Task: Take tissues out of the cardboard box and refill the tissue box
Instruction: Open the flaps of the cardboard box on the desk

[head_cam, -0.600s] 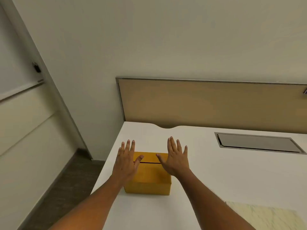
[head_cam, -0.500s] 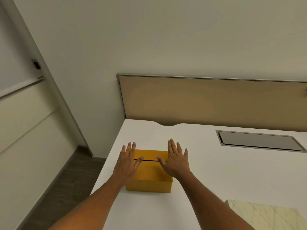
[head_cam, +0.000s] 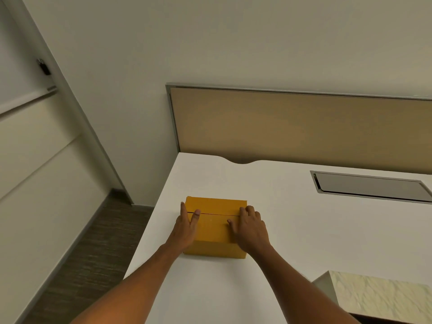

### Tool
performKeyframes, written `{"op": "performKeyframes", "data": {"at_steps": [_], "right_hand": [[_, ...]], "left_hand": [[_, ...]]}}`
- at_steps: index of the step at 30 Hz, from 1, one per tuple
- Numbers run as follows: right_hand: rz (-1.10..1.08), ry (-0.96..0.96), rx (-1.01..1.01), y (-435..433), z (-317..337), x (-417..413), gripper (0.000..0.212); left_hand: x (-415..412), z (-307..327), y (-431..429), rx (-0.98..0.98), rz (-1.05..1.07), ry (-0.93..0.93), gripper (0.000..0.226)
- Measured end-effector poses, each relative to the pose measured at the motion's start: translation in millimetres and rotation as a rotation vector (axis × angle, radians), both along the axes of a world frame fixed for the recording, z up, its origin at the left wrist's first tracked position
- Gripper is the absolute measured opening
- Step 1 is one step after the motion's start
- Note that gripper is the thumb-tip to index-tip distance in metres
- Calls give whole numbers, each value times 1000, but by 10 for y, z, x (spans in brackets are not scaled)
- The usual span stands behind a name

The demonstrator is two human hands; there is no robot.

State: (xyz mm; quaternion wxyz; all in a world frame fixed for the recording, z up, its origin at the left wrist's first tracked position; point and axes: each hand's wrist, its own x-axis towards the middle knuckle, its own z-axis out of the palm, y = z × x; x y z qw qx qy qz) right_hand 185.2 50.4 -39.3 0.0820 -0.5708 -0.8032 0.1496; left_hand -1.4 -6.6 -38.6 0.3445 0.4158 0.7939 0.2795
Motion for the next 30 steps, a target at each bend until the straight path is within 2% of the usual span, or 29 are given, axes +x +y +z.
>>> {"op": "performKeyframes", "data": {"at_steps": [6,11,15,19,23,25,27,30], "right_hand": [[9,76,-31,-22,-41,-26,48],[25,23,21,-61,-33,-25,42],[5,42,71,-133,-12,-5,41],[30,157,128,-278,2,79,33],[57,383,227,-503,-9,218,27],[102,427,184,-624,-40,274,39],[119,390,38,-724,-71,294,50],[97,278,-76,-714,-114,272,46]], "left_hand": [[-62,61,97,-71,23,-60,72],[-109,85,129,-78,-6,-68,68],[-204,145,161,-109,-5,-105,73],[-348,279,236,-163,38,-245,81],[-441,372,271,-214,15,-351,77],[-458,364,278,-227,-8,-367,75],[-458,354,283,-217,-17,-362,69],[-450,323,290,-213,-75,-319,55]]}}
